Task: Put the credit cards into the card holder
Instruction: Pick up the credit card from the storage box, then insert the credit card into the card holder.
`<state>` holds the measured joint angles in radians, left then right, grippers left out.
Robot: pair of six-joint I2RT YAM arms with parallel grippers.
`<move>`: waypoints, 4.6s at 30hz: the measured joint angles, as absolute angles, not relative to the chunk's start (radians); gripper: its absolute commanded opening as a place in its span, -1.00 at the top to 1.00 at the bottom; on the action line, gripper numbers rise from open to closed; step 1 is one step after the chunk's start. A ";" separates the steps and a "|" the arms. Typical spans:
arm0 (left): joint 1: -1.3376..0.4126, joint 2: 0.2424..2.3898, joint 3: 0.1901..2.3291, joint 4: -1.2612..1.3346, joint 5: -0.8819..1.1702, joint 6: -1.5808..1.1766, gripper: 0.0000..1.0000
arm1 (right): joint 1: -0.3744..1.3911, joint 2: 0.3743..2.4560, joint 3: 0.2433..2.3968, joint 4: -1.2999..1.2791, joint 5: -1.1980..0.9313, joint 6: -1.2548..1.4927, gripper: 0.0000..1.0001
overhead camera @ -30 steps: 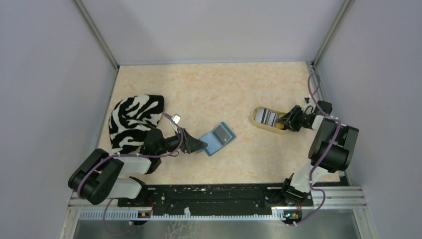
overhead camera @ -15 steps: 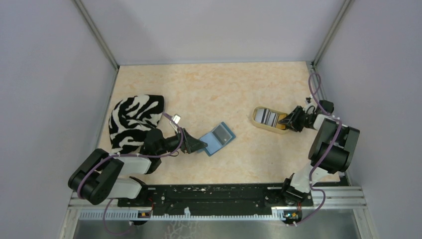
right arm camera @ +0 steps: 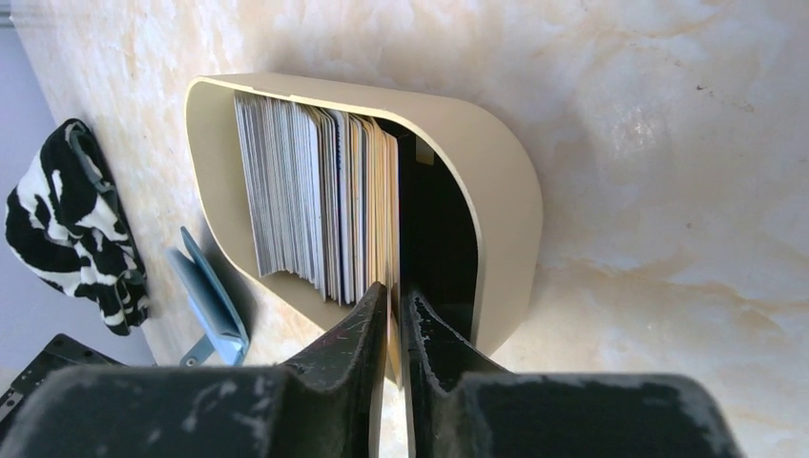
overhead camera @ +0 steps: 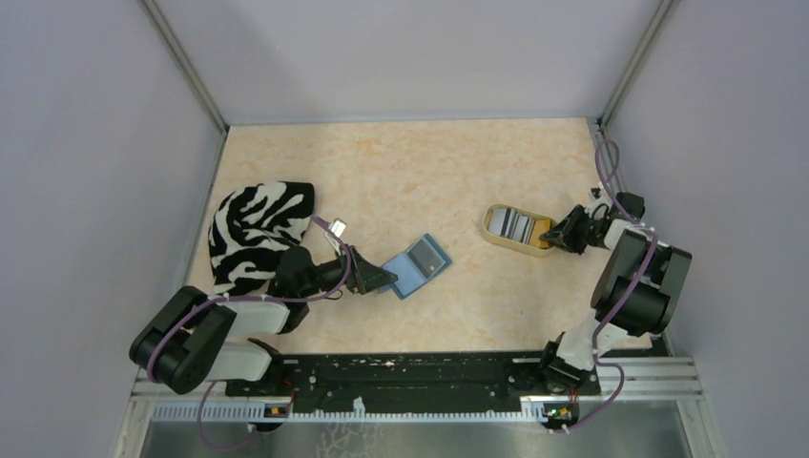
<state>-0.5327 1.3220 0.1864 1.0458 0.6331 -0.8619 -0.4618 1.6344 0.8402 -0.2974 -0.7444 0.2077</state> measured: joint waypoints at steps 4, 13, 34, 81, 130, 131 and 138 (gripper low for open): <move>-0.533 1.320 0.186 1.045 0.633 -0.862 -0.75 | -0.474 1.629 0.840 -0.304 -0.742 0.203 1.00; -0.533 1.312 0.186 1.038 0.633 -0.861 -0.76 | -0.481 1.576 0.850 -0.343 -0.698 0.175 1.00; -0.537 1.381 0.194 1.276 0.693 -0.952 -0.74 | -0.319 1.119 0.678 -0.045 -1.138 0.094 1.00; -0.794 1.455 0.506 0.949 0.653 -0.571 1.00 | 0.250 1.239 0.788 -0.355 -1.265 -0.397 -0.31; -0.699 1.357 0.348 1.190 0.654 -0.670 1.00 | 0.395 1.353 0.797 -0.458 -1.248 -0.445 -0.02; -0.690 1.341 0.336 1.181 0.640 -0.678 1.00 | 0.394 1.353 0.802 -0.455 -1.211 -0.446 -0.03; -0.656 1.263 0.184 1.154 0.456 -0.788 1.00 | 0.350 1.325 0.789 -0.269 -0.835 -0.280 -0.46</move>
